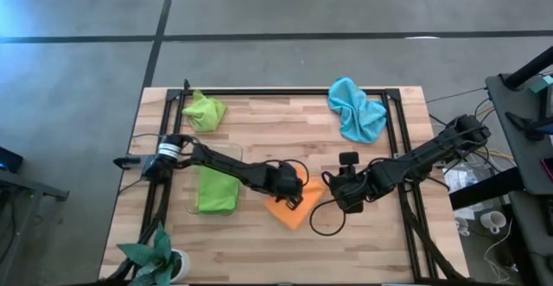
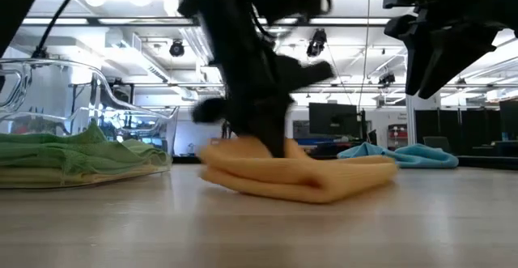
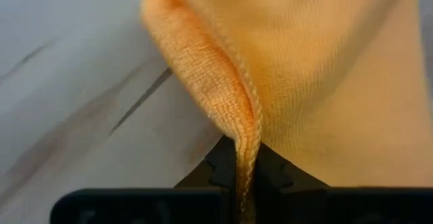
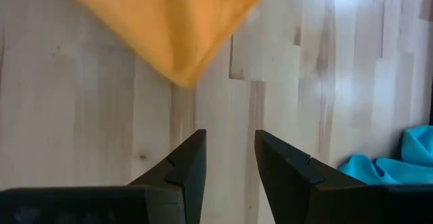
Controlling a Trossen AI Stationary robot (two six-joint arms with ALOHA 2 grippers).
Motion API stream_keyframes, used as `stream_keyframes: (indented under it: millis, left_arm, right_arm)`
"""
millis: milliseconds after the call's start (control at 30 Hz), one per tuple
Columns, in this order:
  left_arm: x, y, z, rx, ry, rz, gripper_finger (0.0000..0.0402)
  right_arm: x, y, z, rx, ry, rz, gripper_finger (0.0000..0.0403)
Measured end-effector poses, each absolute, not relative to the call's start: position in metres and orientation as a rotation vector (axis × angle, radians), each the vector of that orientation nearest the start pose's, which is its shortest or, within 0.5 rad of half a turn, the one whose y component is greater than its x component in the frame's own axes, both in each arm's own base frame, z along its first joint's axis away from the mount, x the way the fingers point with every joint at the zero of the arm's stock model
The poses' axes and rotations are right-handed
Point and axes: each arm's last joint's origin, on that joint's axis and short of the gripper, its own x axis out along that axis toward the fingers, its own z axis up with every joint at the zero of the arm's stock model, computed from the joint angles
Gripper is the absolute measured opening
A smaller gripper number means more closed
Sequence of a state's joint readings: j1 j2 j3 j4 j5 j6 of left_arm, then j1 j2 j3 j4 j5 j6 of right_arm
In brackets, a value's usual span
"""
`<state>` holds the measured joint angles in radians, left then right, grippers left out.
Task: Fold microfiber towels
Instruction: Put the folded orange microfiber towel into the transparent bin
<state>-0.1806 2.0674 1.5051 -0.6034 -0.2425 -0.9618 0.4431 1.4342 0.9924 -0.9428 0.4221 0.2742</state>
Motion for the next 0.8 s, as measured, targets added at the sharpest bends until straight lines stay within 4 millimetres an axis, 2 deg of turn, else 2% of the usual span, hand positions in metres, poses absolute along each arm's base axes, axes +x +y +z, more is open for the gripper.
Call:
stream_keyframes:
  millis: [200,367,600,800]
  left_arm:
    - [0.381,-0.061,0.201,-0.652,1.092,0.781,0.0001]
    - [0.366,-0.059,0.221,-0.69,1.074,0.854,0.0001]
    - [0.334,-0.069,0.234,-0.672,1.152,1.038,0.0]
    - [0.303,-0.066,0.241,-0.63,1.22,1.268,0.0]
  right_arm:
    - [0.23,0.096,0.222,-0.377,1.239,-0.129,0.0123]
    - [0.23,0.096,0.222,-0.375,1.237,-0.129,0.0123]
    - [0.23,0.096,0.222,-0.357,1.235,-0.144,0.0123]
    - [0.23,0.096,0.222,-0.355,1.235,-0.146,0.0123]
